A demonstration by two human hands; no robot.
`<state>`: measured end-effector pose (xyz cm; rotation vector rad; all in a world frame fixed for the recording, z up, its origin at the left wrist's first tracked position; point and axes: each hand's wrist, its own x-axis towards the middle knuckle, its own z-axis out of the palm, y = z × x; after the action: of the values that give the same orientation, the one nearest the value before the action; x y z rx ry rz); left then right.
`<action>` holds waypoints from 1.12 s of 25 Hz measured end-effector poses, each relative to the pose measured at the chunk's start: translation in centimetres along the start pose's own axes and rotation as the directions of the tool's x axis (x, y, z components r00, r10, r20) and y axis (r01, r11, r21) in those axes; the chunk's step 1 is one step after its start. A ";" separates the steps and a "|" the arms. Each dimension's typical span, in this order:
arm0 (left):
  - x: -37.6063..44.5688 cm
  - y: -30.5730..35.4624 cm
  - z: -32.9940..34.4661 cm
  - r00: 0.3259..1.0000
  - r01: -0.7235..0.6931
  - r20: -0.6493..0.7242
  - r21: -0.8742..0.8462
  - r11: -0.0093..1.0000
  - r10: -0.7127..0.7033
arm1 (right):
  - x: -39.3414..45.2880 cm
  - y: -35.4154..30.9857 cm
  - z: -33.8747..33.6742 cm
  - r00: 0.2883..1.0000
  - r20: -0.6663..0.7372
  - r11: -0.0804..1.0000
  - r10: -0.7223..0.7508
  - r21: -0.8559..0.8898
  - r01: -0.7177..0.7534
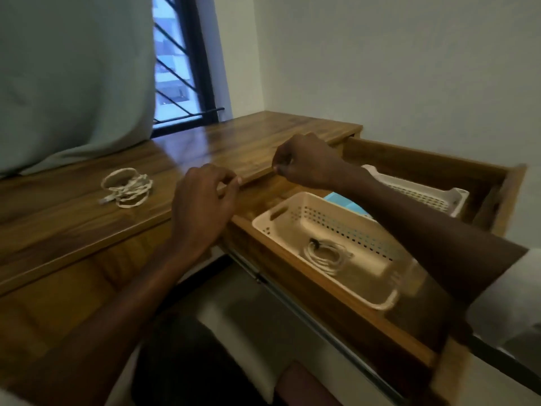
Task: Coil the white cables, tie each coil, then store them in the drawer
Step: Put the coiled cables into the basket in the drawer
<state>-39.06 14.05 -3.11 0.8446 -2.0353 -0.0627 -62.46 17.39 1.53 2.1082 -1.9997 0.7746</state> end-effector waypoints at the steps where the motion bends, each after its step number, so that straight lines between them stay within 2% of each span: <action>1: 0.1 -2.0 -1.2 0.998 0.013 -0.066 0.059 0.998 -0.009 | 1.6 -2.0 0.9 0.999 0.006 0.998 -0.054 0.032 0.054; 3: -0.2 -6.2 -4.3 0.987 0.056 -0.162 0.224 0.973 -0.019 | 5.5 -6.5 3.5 0.984 -0.002 0.981 -0.178 0.085 0.177; 6: -1.0 -11.9 -7.9 0.977 0.166 -0.197 0.449 0.878 -0.084 | 10.0 -13.6 7.8 0.932 -0.020 0.916 -0.362 0.177 0.360; 8: -1.3 -14.2 -8.9 0.967 0.231 -0.207 0.461 0.857 -0.149 | 11.6 -17.2 10.3 0.889 0.009 0.870 -0.457 0.212 0.445; 10: -1.7 -15.2 -8.8 0.960 0.266 -0.204 0.428 0.864 -0.194 | 12.4 -19.4 12.8 0.878 0.037 0.868 -0.478 0.172 0.466; 14: -1.7 -15.8 -8.5 0.940 0.336 -0.175 0.346 0.876 -0.292 | 12.8 -20.1 16.0 0.917 0.076 0.912 -0.392 0.164 0.376; 16: -1.5 -16.2 -8.5 0.929 0.366 -0.175 0.321 0.874 -0.325 | 12.7 -19.9 16.4 0.922 0.095 0.927 -0.374 0.057 0.370; 20: -1.2 -15.4 -8.2 0.949 0.314 -0.100 0.301 0.900 -0.298 | 12.1 -18.5 14.7 0.944 0.143 0.942 -0.299 -0.117 0.316; 24: -0.1 -11.5 -4.9 0.970 0.243 -0.041 0.244 0.939 -0.240 | 9.6 -11.9 9.6 0.974 0.081 0.953 -0.212 -0.204 0.225; 28: 3.7 -2.9 2.2 0.989 0.078 0.118 0.129 0.989 -0.093 | 5.2 -2.7 4.1 0.998 0.011 0.968 -0.061 -0.245 0.061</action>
<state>-40.52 9.10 -2.71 1.0282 -2.1357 -0.0379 -58.81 11.25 0.97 2.0180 -1.9099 0.4845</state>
